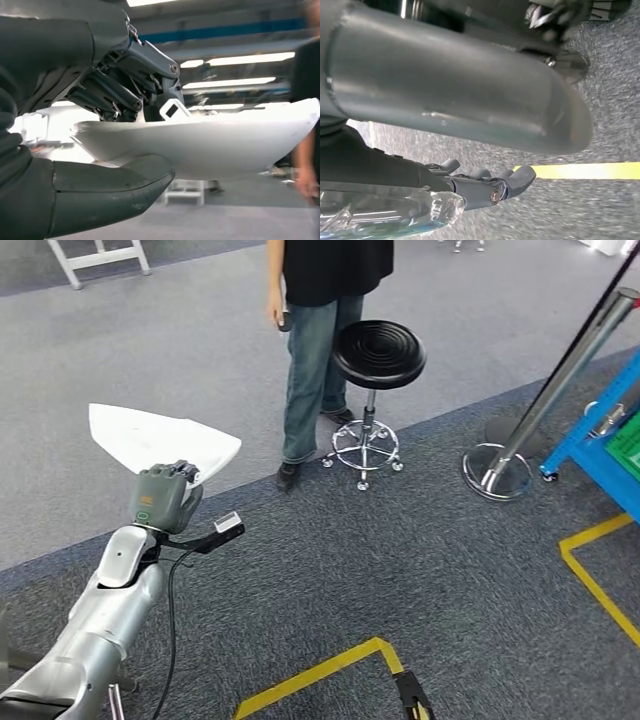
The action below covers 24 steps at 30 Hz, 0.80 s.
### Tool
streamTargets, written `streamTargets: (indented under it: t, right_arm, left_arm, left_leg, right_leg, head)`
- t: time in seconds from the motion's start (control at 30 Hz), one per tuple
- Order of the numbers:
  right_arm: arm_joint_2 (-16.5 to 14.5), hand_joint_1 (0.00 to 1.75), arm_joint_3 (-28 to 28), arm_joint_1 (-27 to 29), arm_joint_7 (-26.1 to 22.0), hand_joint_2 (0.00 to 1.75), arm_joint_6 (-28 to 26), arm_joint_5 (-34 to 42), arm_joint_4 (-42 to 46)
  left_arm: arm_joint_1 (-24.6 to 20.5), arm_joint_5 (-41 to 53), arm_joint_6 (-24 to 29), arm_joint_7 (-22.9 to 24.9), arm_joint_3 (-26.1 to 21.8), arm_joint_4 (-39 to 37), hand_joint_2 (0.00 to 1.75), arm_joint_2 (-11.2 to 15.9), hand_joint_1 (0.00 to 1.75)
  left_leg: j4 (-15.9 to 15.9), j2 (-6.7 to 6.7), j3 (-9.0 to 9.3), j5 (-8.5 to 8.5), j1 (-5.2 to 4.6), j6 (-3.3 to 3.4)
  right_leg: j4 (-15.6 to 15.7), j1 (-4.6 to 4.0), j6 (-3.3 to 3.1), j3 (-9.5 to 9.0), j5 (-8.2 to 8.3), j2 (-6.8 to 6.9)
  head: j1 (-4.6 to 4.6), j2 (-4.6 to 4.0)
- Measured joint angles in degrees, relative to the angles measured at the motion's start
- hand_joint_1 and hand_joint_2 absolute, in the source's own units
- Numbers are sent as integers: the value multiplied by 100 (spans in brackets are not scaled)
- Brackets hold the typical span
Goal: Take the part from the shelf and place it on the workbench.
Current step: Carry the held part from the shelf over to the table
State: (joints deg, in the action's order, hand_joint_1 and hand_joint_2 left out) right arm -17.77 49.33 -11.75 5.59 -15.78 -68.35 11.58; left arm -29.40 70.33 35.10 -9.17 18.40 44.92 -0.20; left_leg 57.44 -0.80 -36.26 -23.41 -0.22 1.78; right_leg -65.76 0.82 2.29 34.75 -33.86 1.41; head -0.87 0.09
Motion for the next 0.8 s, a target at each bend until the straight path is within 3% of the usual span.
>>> streamTargets:
  t: [0.07,0.1,0.13,0.17,0.23,0.3,0.37,0.4,0.47,0.53,0.6,0.63,0.67,0.73,0.8]
  right_arm:
    - [1,0,0,21,4,0,-1,2,0]
    - [2,0,0,26,7,0,-2,3,0]
    - [2,0,0,28,7,0,-2,3,0]
    - [2,0,0,27,3,0,-2,3,0]
    - [3,0,-1,29,-11,0,-3,-3,0]
    - [5,0,-6,33,-32,0,-5,-28,0]
    - [5,0,-30,36,-42,0,-17,-78,0]
    - [4,0,-54,38,-41,0,-32,-119,0]
    - [2,0,-115,41,-36,0,-73,-215,0]
    - [5,0,-184,62,-12,0,-98,-333,0]
    - [14,0,-274,88,44,0,-97,-474,0]
    - [18,0,-327,94,76,0,-91,-541,0]
    - [19,0,-379,94,108,0,-85,-598,0]
    - [19,0,-468,89,150,0,-79,-668,0]
    - [20,0,-533,84,187,0,-76,-709,0]
  left_arm:
    - [0,5,-12,11,0,-18,175,-24,175]
    - [6,7,-14,15,-2,-32,175,-27,175]
    - [11,9,-16,20,-5,-47,175,-27,175]
    - [12,9,-15,25,-11,-61,175,-26,175]
    - [8,9,-11,31,-38,-84,175,-21,175]
    - [7,9,-2,32,-74,-108,175,2,175]
    - [23,9,12,29,-113,-140,175,67,175]
    - [35,9,23,25,-136,-157,175,103,175]
    - [30,19,44,12,-180,-188,175,153,175]
    - [17,40,56,-5,-212,-229,175,165,175]
    - [24,59,59,-29,-234,-295,175,173,175]
    - [27,64,59,-43,-244,-330,175,177,175]
    - [25,70,59,-54,-251,-360,175,180,175]
    - [-1,82,59,-67,-260,-399,175,178,175]
    - [-45,97,64,-71,-263,-429,175,165,175]
  left_leg:
    - [2,181,4,-4,-10,26]
    - [5,279,9,-6,-15,28]
    - [7,376,19,-9,-18,26]
    - [9,469,32,-13,-17,20]
    - [23,637,42,-30,-16,-10]
    - [37,774,6,-25,-2,-69]
    - [33,894,-30,-4,24,-145]
    - [56,855,-43,-23,26,-178]
    - [360,565,-180,-212,16,-240]
    - [1072,236,-530,-548,35,-298]
    - [1601,143,-818,-694,77,-341]
    - [1581,122,-818,-617,94,-353]
    - [1344,87,-699,-450,105,-358]
    - [584,-183,-276,-111,77,-343]
    - [124,-413,-29,-18,24,-271]
  right_leg:
    - [-749,-9,0,434,-232,-116]
    - [-898,-13,-4,567,-200,-131]
    - [-817,-16,-16,594,-47,-144]
    - [-521,-14,-30,512,194,-182]
    - [280,17,-62,197,631,-434]
    - [702,34,-81,-4,751,-620]
    - [750,21,-107,-48,734,-544]
    - [774,23,-135,-68,744,-485]
    - [824,29,-204,-122,753,-341]
    - [836,12,-251,-152,734,-182]
    - [833,5,-257,-163,711,-20]
    - [831,4,-250,-171,699,58]
    - [830,4,-238,-186,684,135]
    - [823,-19,-193,-232,638,275]
    - [818,-63,-133,-273,587,402]
  head:
    - [8,0]
    - [9,0]
    - [10,0]
    - [9,0]
    - [8,0]
    - [6,0]
    - [5,0]
    - [2,0]
    - [-33,0]
    - [-65,0]
    - [-68,0]
    - [-68,0]
    - [-69,0]
    - [-73,0]
    - [-69,0]
